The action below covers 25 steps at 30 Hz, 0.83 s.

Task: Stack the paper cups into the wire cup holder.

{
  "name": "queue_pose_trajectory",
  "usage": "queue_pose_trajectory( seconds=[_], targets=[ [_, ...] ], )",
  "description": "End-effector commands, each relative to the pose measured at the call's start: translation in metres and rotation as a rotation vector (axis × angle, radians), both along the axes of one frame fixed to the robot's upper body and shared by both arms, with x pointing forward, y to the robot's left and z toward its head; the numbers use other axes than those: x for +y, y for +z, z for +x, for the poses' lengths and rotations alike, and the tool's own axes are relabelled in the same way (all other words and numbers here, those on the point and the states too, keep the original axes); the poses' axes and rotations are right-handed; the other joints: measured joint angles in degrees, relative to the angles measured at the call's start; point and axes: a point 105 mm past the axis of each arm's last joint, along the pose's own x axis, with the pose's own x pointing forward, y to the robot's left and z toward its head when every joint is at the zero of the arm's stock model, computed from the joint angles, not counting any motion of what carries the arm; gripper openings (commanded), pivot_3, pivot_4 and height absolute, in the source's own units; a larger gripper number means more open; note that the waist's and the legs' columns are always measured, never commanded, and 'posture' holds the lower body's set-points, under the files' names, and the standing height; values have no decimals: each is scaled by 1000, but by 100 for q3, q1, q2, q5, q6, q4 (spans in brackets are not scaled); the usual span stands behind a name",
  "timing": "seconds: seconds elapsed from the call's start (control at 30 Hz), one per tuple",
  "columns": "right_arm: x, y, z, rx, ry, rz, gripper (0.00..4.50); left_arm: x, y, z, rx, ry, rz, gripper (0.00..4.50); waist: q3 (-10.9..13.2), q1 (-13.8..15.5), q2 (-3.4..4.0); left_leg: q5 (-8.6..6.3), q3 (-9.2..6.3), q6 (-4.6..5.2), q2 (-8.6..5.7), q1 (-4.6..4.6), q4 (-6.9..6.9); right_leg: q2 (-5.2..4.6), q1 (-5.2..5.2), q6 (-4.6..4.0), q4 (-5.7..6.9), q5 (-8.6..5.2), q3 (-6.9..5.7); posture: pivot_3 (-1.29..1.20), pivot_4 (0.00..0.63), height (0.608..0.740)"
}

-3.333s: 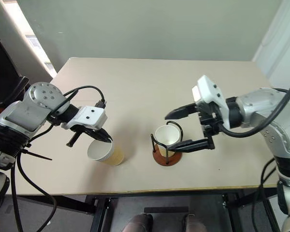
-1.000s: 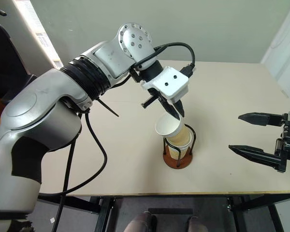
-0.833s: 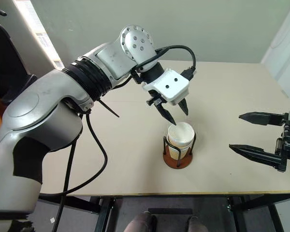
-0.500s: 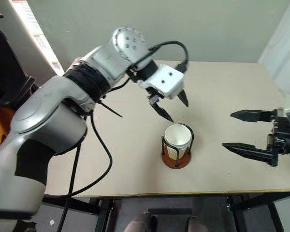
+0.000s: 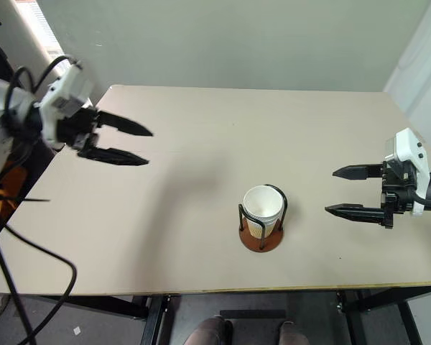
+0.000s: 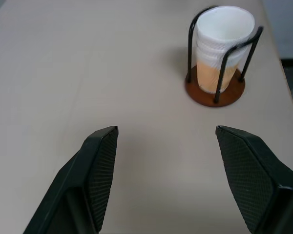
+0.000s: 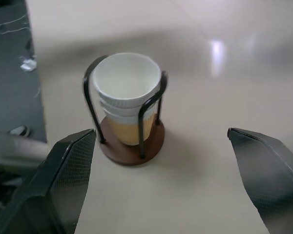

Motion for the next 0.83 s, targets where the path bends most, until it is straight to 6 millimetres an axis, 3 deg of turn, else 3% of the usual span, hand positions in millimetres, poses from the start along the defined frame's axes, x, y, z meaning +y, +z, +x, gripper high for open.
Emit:
queue_pose_trajectory(
  seconds=[0.03, 0.3, 0.53, 0.83],
  targets=[
    [-3, 18, -5, -45, 26, 8, 4500, 29, 8, -20, -16, 105, -8, 3402, 0, -29, -2, 0, 1, -4, 1, 5, -1, 2, -1, -5, 8, -3, 0, 0, 150, 740],
    [-16, 15, 1, -47, -21, -18, 4500, 66, 1, -34, -7, 294, -79, 3402, -2, -38, -6, -5, -9, 5, 1, 61, -80, -3, -1, -90, 61, -19, -2, 0, 150, 740],
    [-15, 14, 2, -52, -21, -25, 4500, 62, -11, -34, 3, 306, -75, 3402, -3, -89, -8, 63, -10, -36, 12, 119, -174, 1, 2, -127, 70, -8, -3, 0, 150, 740],
    [-14, 15, 1, -55, -21, -30, 4500, 60, -17, -31, 6, 318, -90, 3402, -3, -119, -8, 65, -13, -52, 21, 116, -197, 7, -17, -146, 71, -9, -6, 0, 150, 740]
  ],
)
